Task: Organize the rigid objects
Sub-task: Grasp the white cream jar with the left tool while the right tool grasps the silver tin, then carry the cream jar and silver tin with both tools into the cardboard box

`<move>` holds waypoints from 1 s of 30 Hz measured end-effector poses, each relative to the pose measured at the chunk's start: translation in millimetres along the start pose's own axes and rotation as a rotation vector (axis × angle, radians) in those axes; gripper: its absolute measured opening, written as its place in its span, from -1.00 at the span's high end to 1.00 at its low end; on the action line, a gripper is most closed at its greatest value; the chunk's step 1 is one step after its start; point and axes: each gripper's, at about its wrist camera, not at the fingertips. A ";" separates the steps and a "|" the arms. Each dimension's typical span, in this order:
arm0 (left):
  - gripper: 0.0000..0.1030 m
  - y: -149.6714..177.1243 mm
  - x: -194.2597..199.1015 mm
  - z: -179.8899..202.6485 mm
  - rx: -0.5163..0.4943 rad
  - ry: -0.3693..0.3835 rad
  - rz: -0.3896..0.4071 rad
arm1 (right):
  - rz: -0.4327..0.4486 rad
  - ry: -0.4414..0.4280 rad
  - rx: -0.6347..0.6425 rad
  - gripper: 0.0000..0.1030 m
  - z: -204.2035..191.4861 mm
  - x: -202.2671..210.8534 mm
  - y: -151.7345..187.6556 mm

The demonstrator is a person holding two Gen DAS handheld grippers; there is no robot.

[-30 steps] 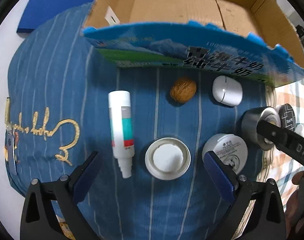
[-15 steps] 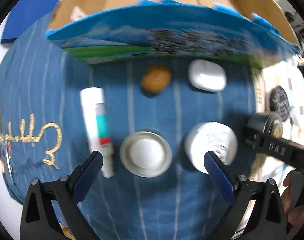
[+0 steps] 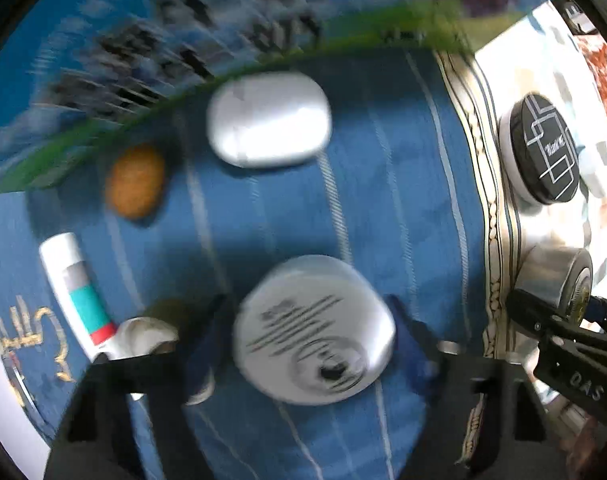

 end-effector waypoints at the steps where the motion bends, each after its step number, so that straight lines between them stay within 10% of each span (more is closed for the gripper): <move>1: -0.28 -2.8 -6.2 2.5 -0.003 0.014 -0.017 | -0.002 0.005 0.003 -0.44 -2.4 2.5 -0.9; 30: -0.27 30.3 11.6 1.3 0.060 0.007 0.024 | -0.025 0.020 -0.021 -0.44 -5.8 -36.7 -5.4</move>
Point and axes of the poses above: each gripper's, at about its wrist camera, not at the fingertips, and x roughly against the way its jaws point, z to its right, y to its underside, and after that the axes turned 14 degrees about -x, right-handed
